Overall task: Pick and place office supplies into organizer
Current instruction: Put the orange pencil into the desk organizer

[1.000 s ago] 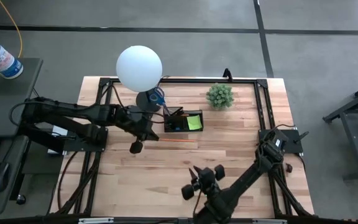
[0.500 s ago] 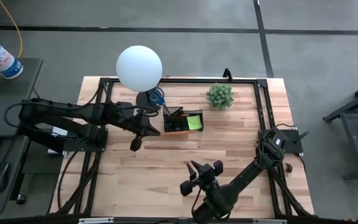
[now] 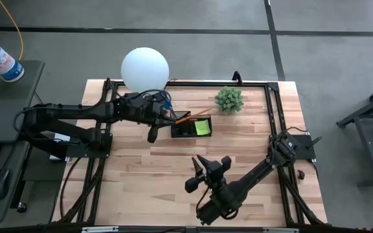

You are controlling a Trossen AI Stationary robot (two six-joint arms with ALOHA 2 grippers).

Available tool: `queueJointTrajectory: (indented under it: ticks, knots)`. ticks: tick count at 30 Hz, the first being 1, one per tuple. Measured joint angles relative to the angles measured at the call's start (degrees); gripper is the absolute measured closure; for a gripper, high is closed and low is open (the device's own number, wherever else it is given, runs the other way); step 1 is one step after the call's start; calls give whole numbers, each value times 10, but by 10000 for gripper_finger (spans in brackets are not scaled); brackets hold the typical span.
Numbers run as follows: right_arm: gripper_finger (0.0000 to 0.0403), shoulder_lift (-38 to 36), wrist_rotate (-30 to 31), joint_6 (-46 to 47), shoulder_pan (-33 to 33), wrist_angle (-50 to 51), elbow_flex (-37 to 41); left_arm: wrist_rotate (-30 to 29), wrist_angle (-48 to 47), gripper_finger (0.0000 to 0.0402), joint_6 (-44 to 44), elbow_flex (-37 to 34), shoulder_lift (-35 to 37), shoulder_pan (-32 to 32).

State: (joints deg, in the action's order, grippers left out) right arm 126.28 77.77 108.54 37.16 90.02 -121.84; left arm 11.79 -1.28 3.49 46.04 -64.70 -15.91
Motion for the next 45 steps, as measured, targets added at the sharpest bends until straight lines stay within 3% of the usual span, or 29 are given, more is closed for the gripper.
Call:
queueJointTrajectory:
  ticks: [9, 17, 24, 28, 30, 33, 40, 45]
  knots:
    - [320, -28, 8, -29, -39, 0, 25, 29, 121, 401, 47, -51, 1, -25]
    - [317, -166, -29, 75, -44, -8, 238, 62, 122, 401, 46, -52, 4, -25]
    - [274, -346, 60, 72, -41, -186, 446, 97, 178, 401, 54, -52, 6, -25]
    - [238, -416, 120, 28, -40, -341, 556, 108, 207, 401, 71, -52, 6, -25]
    - [218, -437, 121, -14, -41, -391, 593, 108, 217, 401, 83, -52, 6, -25]
    - [195, -449, 114, -65, -46, -414, 621, 107, 227, 401, 93, -52, 4, -25]
    - [183, -483, 94, -83, -45, -345, 608, 100, 231, 401, 136, -52, 3, -25]
    - [183, -522, 16, -197, -44, -345, 601, 81, 242, 401, 154, -52, 3, -25]
